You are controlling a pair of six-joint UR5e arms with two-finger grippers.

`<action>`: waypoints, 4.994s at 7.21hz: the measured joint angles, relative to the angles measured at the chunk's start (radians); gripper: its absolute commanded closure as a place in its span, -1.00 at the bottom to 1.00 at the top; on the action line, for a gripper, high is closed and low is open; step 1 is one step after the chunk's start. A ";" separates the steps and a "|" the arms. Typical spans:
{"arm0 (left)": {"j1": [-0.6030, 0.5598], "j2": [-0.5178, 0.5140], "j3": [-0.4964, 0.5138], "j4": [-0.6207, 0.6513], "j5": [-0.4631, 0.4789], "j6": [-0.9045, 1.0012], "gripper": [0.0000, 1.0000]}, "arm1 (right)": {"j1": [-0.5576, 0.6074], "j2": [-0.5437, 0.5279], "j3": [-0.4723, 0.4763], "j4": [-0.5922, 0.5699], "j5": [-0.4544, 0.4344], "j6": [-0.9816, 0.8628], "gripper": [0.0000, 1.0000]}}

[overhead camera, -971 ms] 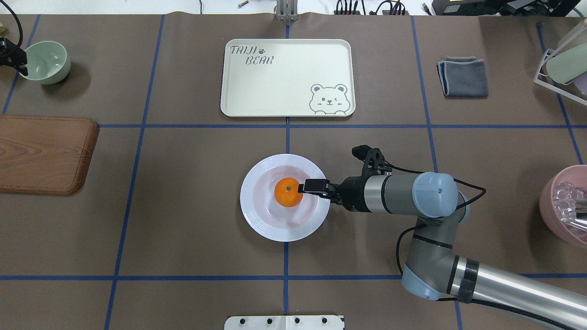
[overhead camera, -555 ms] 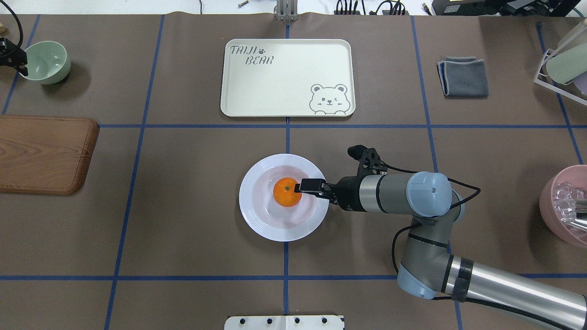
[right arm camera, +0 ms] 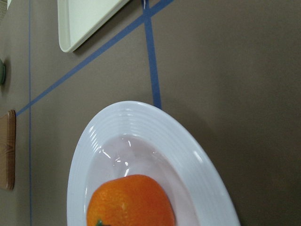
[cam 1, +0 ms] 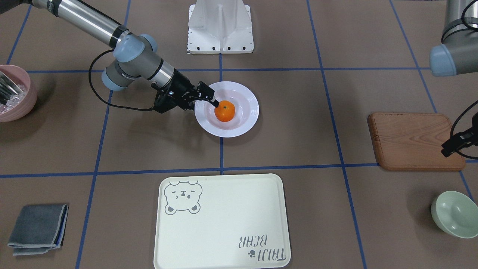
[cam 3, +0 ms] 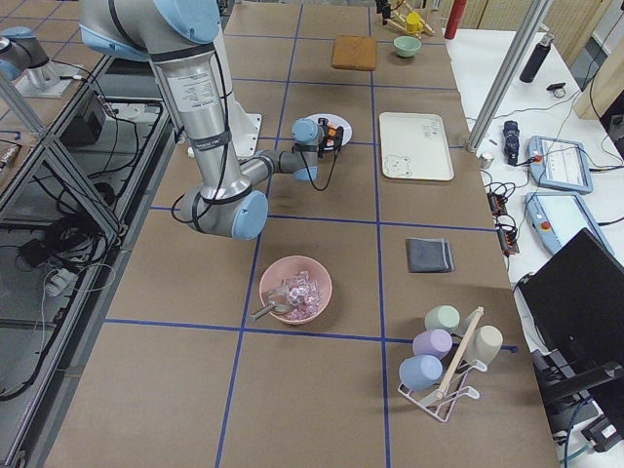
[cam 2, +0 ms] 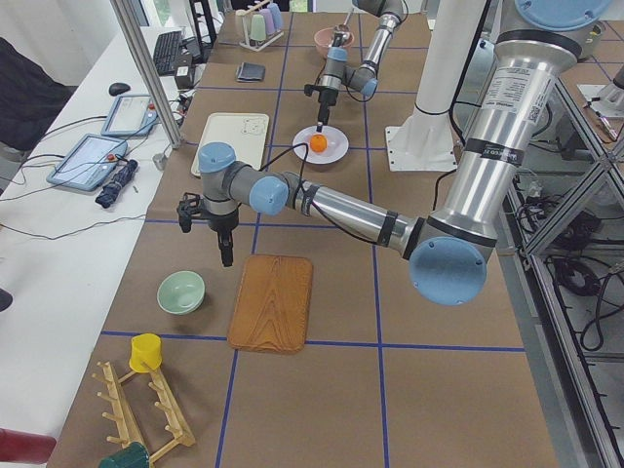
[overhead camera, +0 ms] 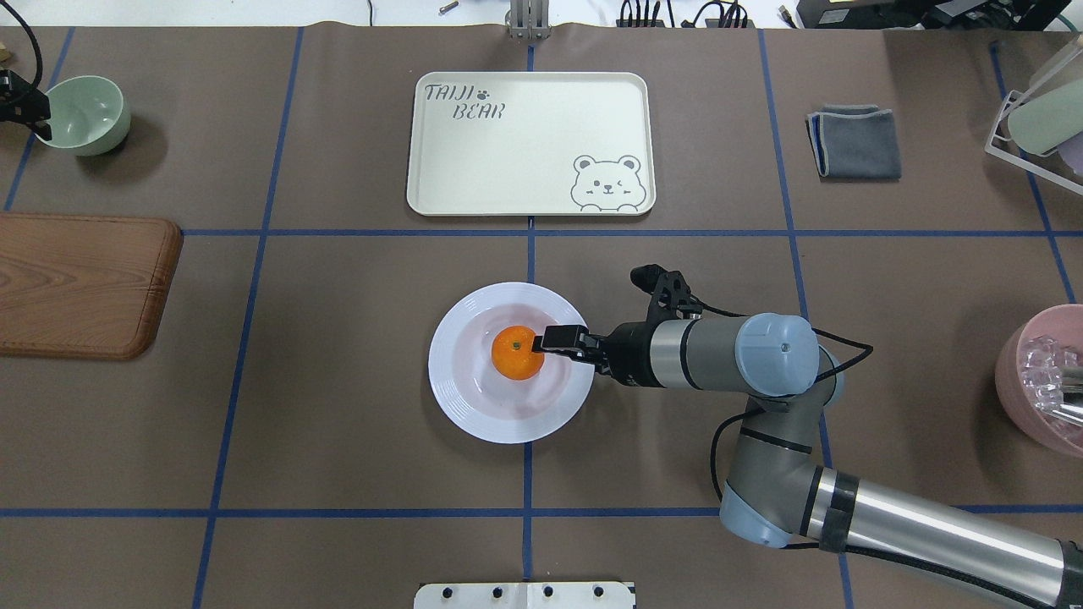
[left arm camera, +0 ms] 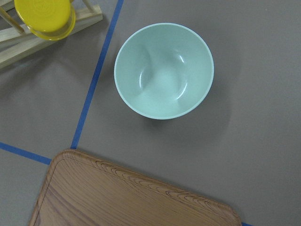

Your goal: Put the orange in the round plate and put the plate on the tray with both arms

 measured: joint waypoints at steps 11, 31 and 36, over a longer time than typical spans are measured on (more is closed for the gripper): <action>-0.003 0.000 0.005 0.001 0.001 0.000 -0.98 | 0.044 0.057 0.023 0.075 -0.115 0.161 1.00; -0.002 -0.026 0.030 0.001 0.001 0.000 -0.98 | 0.302 0.216 -0.140 -0.553 -0.039 -0.084 -1.00; -0.002 -0.016 0.028 -0.001 0.000 0.000 -0.98 | 0.661 -0.137 0.336 -1.215 0.290 -1.053 -1.00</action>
